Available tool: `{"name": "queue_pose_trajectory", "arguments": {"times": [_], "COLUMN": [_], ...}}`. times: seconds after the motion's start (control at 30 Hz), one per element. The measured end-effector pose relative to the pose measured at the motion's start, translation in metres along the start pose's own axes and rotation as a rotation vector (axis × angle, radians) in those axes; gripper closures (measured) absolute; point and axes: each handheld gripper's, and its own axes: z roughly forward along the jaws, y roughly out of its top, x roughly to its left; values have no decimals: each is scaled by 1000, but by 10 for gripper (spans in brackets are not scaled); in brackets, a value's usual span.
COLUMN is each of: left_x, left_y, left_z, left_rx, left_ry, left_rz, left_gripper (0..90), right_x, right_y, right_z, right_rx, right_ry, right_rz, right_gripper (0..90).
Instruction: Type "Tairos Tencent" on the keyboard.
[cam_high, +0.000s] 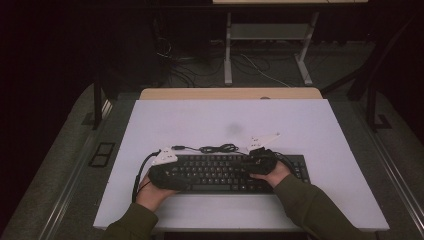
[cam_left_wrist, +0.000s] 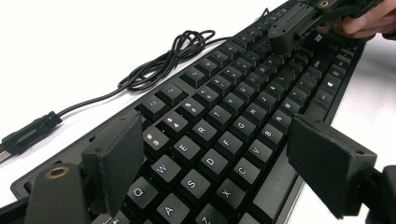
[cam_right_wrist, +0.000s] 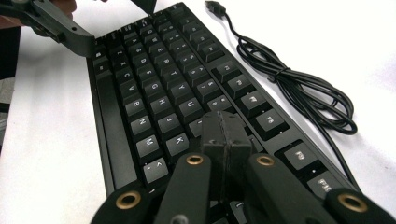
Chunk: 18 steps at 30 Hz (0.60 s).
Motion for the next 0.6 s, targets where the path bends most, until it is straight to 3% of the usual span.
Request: {"name": "queue_pose_trajectory", "arguments": {"times": [0.6], "left_x": [0], "left_y": [0], "left_z": [1], "left_rx": [5], "left_ry": [1], "left_rz": [4], "left_gripper": [180], "right_x": [5], "right_y": [0], "right_z": [12], "right_rx": [44], "right_ry": [-22], "right_rz": [-6], "right_gripper": [891]}}
